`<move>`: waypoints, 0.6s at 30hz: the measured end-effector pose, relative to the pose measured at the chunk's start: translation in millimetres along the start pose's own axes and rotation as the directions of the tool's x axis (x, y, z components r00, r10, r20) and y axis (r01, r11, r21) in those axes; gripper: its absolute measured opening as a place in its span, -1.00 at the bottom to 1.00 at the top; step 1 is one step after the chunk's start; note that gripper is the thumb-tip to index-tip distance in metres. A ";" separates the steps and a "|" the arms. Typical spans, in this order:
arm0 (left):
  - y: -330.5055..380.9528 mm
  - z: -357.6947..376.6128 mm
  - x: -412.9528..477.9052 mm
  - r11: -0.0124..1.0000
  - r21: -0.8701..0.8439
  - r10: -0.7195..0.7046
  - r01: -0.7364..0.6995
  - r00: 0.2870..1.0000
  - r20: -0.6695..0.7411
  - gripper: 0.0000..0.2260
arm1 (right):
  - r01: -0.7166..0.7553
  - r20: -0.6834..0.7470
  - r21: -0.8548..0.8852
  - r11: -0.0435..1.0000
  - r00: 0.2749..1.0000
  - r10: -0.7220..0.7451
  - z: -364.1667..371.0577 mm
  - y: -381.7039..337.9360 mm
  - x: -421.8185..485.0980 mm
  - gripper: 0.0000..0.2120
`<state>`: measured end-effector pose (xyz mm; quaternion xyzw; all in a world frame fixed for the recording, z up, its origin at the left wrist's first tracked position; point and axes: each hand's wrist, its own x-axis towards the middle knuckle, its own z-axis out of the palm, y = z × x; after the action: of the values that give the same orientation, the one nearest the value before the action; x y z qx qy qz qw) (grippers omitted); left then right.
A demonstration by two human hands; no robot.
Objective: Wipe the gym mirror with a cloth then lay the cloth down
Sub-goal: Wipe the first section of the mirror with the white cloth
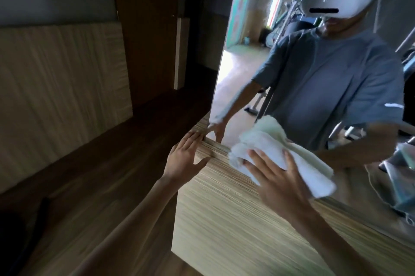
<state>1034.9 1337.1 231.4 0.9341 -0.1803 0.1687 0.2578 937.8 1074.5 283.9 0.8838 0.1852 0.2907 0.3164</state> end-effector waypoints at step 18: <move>-2.9 5.8 -16.2 0.998 -0.005 0.055 -0.056 0.991 -0.121 -0.51 | 0.080 -0.050 -0.032 0.996 0.995 -0.081 1.5 -15.1 30.8 -0.55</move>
<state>1023.2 1340.3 218.8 0.9157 -0.1909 0.2314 0.2674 960.1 1100.6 285.1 0.8632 0.2242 0.3028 0.3362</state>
